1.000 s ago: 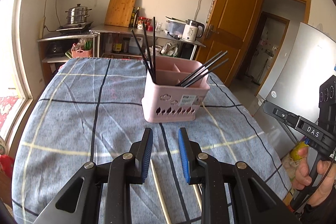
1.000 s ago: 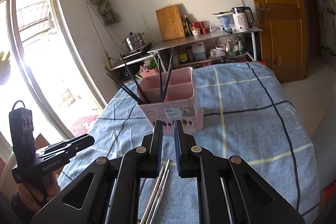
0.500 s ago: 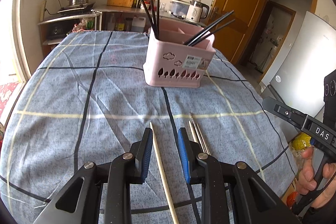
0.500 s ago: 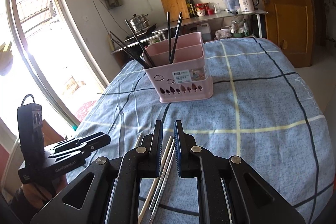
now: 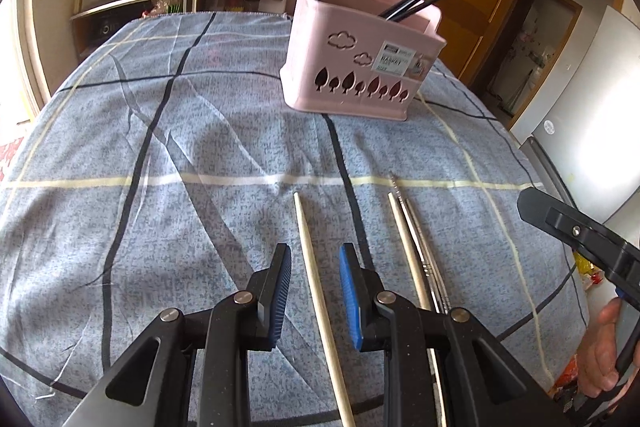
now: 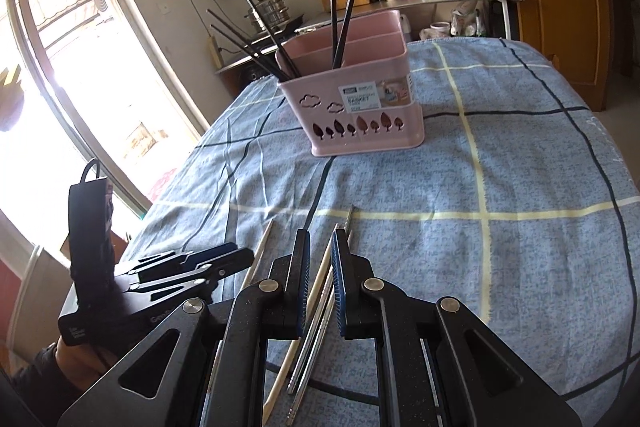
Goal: Organize utensils
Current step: 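Close the left tool on a wooden chopstick while the right tool grasps another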
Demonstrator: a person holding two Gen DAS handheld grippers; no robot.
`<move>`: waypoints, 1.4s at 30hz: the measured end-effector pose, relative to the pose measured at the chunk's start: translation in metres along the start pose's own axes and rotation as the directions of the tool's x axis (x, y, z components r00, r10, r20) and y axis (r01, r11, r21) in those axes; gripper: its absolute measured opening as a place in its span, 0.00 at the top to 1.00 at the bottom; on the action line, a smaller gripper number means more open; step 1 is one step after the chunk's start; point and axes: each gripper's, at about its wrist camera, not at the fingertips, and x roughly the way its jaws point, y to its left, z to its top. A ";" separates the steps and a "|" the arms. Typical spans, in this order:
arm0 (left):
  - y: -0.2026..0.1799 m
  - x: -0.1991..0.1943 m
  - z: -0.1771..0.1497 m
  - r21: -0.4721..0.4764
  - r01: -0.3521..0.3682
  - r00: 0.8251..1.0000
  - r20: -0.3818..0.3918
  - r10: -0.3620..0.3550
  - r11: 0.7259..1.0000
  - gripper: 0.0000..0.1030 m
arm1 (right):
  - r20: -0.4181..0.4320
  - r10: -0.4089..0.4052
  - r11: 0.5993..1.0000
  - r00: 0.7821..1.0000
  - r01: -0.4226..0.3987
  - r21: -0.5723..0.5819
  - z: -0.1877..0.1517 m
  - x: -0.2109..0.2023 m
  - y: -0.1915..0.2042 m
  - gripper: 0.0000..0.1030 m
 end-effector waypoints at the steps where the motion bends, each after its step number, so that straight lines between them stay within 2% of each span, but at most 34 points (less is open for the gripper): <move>1: 0.001 0.004 0.000 0.000 -0.006 1.000 -0.009 0.006 1.000 0.76 | -0.009 0.001 1.000 1.000 -0.001 -0.001 -0.001 0.004 0.001 0.89; 3: 0.002 0.011 -0.001 0.007 -0.026 0.999 -0.029 0.027 1.000 0.78 | -0.029 0.005 1.000 1.000 -0.006 -0.007 -0.003 0.012 0.002 0.89; 4: 0.001 0.011 -0.002 0.017 -0.037 0.999 -0.016 0.037 0.999 0.79 | -0.040 0.008 1.000 0.999 -0.008 -0.009 -0.003 0.017 0.002 0.88; 7: 0.003 0.012 -0.002 0.031 -0.061 0.998 -0.017 0.062 0.998 0.92 | -0.072 0.011 1.000 0.997 -0.012 -0.018 -0.005 0.032 0.004 0.85; 19: 0.024 0.005 -0.005 -0.008 -0.032 0.999 -0.008 0.032 0.999 0.93 | -0.173 -0.027 0.999 0.985 0.019 -0.048 -0.003 0.083 0.007 0.84; 28: 0.026 0.006 -0.004 -0.014 -0.022 1.000 -0.010 0.021 1.000 0.93 | -0.197 -0.078 0.997 0.977 0.072 -0.038 0.000 0.094 0.005 0.84; 32: 0.024 0.010 0.004 -0.002 -0.025 0.999 -0.034 0.025 1.000 0.93 | -0.201 -0.115 0.992 0.973 0.103 -0.066 0.001 0.099 0.012 0.84; 42: 0.015 0.026 0.028 0.075 -0.041 0.992 -0.112 0.050 0.996 0.93 | -0.219 -0.138 0.990 0.966 0.129 -0.055 0.006 0.106 0.013 0.84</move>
